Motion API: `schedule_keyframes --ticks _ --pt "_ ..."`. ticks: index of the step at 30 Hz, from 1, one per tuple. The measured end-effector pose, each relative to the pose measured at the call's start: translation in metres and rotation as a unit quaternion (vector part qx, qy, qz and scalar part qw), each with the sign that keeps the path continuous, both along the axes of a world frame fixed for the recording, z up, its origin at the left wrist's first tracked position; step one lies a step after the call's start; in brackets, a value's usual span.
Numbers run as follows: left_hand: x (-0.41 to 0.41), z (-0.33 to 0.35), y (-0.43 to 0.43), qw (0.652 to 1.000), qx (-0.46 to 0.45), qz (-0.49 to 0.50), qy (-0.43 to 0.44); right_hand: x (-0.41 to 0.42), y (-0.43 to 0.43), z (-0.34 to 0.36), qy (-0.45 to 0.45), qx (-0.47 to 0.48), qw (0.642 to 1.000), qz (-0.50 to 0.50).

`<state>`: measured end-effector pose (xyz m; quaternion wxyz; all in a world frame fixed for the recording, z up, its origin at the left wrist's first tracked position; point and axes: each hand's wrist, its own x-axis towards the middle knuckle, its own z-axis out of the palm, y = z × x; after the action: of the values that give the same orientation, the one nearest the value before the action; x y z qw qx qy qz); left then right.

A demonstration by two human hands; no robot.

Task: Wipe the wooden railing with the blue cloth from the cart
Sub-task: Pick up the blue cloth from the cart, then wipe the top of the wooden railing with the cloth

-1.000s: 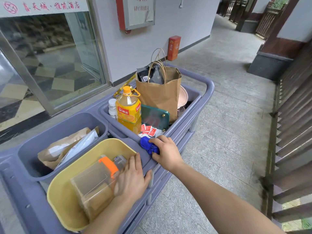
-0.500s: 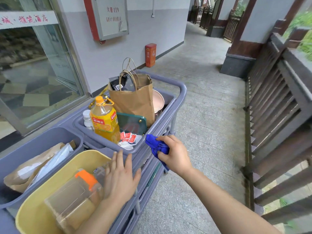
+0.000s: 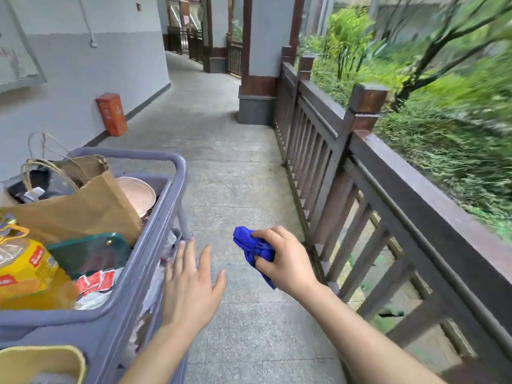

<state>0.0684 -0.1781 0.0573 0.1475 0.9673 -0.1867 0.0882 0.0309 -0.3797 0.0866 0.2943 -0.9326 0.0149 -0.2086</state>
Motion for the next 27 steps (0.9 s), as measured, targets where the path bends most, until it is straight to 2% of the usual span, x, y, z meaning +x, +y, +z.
schedule_keyframes --ticks 6,15,22,27 --pt "-0.013 0.006 -0.068 0.99 -0.024 -0.136 -0.001 -0.082 -0.056 0.005 -0.013 -0.005 0.986 -0.165" --pt "-0.057 0.011 -0.182 0.953 -0.016 -0.302 -0.013 -0.214 -0.133 0.006 -0.044 -0.001 0.932 -0.359" --pt "-0.108 0.01 -0.282 0.913 -0.03 -0.406 -0.016 -0.293 -0.195 0.007 -0.082 0.013 0.878 -0.472" --pt "-0.133 0.007 -0.344 0.89 -0.031 -0.453 -0.028 -0.336 -0.227 0.009 -0.096 0.007 0.857 -0.507"
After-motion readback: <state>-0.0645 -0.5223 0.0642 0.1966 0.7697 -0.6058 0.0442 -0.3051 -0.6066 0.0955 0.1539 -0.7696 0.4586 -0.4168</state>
